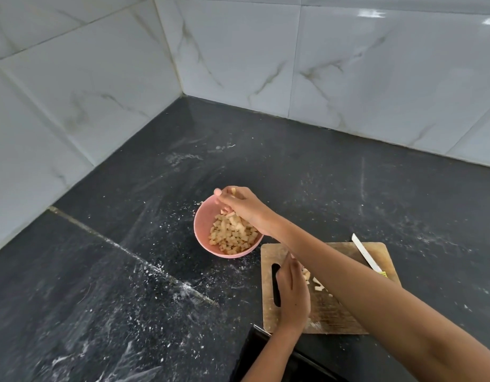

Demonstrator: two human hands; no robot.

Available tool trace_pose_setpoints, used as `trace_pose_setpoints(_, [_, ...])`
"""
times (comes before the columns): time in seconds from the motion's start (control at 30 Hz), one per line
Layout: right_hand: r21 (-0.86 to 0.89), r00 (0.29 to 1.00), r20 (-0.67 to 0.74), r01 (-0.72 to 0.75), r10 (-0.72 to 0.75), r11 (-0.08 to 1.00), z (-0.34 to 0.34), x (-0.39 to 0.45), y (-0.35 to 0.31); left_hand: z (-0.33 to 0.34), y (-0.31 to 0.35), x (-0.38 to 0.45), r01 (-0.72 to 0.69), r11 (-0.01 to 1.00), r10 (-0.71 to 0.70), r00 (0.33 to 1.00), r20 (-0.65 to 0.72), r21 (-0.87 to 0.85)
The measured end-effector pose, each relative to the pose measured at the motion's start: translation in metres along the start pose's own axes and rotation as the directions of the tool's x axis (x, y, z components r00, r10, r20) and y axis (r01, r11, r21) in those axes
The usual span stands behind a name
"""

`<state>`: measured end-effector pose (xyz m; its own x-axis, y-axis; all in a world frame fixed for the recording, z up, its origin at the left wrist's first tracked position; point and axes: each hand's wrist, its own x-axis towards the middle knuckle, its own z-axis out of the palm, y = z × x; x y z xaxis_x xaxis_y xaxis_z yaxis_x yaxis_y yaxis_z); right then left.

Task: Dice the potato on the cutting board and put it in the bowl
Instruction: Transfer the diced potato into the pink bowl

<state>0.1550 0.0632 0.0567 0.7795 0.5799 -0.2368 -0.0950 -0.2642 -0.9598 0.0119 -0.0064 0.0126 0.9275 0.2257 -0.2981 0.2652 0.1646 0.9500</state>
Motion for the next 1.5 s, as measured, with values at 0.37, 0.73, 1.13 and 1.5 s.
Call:
trace_pose_setpoints(0.37, [-0.054, 0.976, 0.132, 0.179, -0.171, 0.982, -0.014, 0.002, 0.004, 0.003, 0.005, 0.004, 0.003, 0.997, -0.008, 0.997, -0.072, -0.075])
trace_pose_setpoints(0.73, [-0.068, 0.965, 0.149, 0.229, -0.217, 0.971, -0.012, 0.003, 0.006, 0.003, 0.009, 0.000, -0.046, 0.999, 0.044, 0.994, -0.098, -0.016])
trace_pose_setpoints(1.13, [0.059, 0.995, 0.077, -0.073, 0.069, 0.996, -0.001, 0.005, -0.017, 0.001, 0.000, 0.001, -0.081, 0.996, 0.078, 0.995, -0.070, -0.042])
trace_pose_setpoints(1.5, [0.326, 0.979, 0.197, -0.005, -0.062, 0.945, -0.025, -0.010, 0.002, 0.002, -0.001, 0.008, -0.123, 0.990, 0.118, 0.990, -0.074, -0.071])
